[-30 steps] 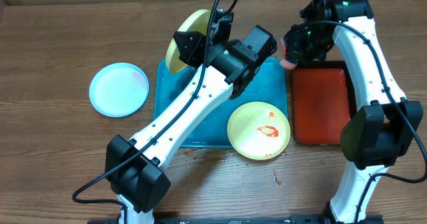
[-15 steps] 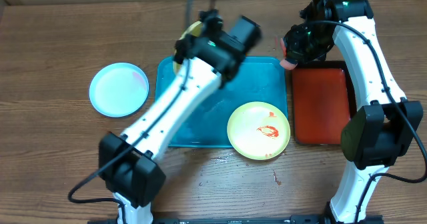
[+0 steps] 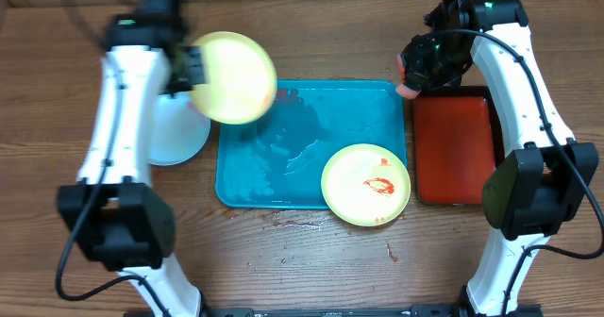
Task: Clean dirty plates on tray and stack at the side
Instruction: 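Carry the yellow plate left and stack it on the white plate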
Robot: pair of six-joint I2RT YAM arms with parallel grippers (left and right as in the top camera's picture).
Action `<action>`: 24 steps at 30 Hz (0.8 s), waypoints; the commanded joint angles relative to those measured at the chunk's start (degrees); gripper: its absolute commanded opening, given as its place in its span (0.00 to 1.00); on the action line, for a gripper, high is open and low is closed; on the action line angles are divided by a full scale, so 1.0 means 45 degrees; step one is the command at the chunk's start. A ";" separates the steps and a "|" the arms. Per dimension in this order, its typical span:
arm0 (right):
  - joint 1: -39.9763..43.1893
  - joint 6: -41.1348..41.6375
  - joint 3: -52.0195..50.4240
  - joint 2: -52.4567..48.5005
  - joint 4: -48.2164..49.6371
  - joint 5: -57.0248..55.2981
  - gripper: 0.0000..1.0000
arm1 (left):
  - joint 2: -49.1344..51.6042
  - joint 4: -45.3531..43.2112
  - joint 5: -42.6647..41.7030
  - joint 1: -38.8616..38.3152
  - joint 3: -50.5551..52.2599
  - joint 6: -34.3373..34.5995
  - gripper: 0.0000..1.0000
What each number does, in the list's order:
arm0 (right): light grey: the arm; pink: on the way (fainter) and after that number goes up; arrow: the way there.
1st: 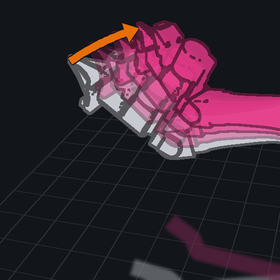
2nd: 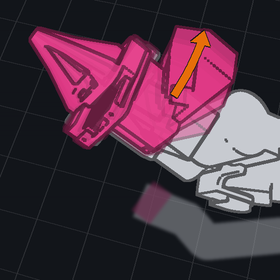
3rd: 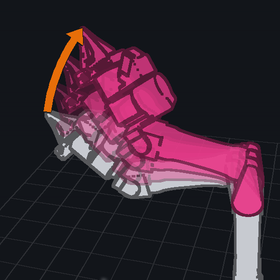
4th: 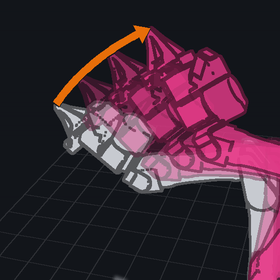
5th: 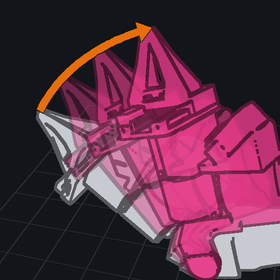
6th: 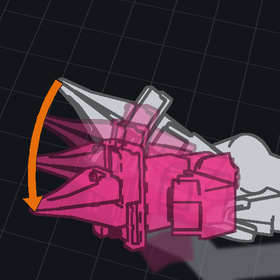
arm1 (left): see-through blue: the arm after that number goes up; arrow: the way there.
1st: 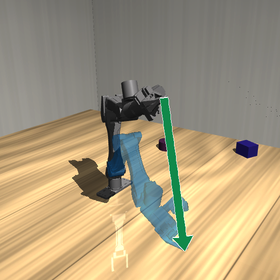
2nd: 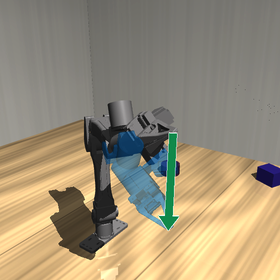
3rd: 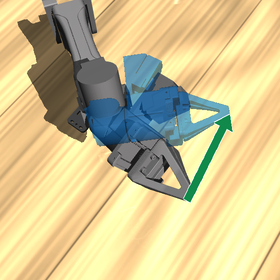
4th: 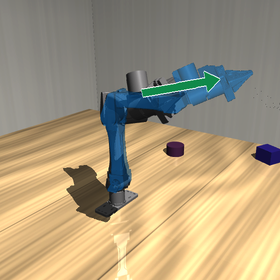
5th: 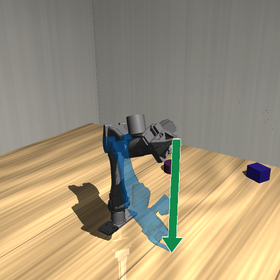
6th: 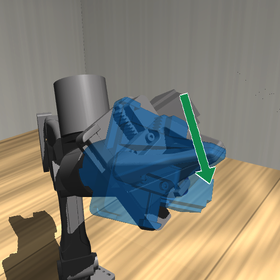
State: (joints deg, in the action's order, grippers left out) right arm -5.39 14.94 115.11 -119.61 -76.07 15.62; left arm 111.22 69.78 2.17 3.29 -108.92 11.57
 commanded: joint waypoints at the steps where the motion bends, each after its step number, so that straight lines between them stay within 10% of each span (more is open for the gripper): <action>1: -0.0024 -0.0073 0.0112 0.0136 0.0068 -0.0039 0.04 | -0.0287 -0.0063 -0.2161 0.1613 -0.0034 -0.0287 0.04; 24: -0.0024 -0.0073 0.0112 0.0136 0.0015 -0.0034 0.04 | -0.0272 -0.4920 -0.1389 0.4930 0.6062 0.1821 0.04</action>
State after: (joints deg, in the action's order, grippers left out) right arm -5.39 14.94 115.11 -119.61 -76.12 15.64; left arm 111.22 48.71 -4.08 25.19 -83.37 18.28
